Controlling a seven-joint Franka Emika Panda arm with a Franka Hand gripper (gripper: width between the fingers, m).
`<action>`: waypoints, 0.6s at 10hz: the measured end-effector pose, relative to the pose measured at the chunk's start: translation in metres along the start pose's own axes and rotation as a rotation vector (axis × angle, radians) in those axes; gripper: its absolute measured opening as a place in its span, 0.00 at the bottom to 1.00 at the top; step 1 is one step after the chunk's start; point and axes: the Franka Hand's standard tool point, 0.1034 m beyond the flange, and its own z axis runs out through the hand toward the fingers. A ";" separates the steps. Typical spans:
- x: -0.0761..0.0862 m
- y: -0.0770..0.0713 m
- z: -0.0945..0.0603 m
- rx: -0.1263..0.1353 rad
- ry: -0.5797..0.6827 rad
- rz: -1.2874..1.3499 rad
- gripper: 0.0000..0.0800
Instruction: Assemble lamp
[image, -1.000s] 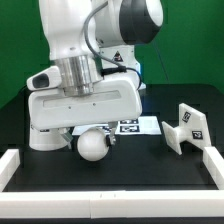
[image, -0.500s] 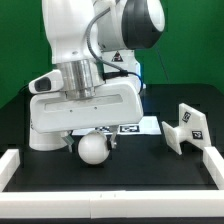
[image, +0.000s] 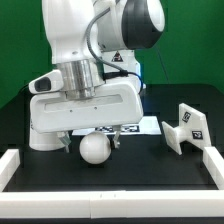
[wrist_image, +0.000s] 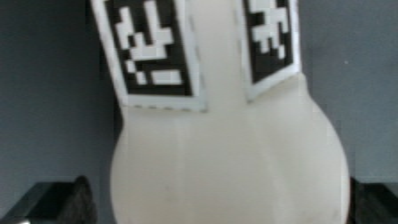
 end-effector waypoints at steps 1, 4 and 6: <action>0.000 0.000 0.000 0.000 0.000 0.000 0.87; 0.004 -0.003 -0.015 0.018 -0.018 -0.002 0.87; 0.015 -0.023 -0.038 0.046 -0.041 0.014 0.87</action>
Offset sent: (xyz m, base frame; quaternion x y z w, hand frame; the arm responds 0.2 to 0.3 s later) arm 0.0026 -0.0079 0.0324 0.0023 -0.0338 -0.0183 0.9993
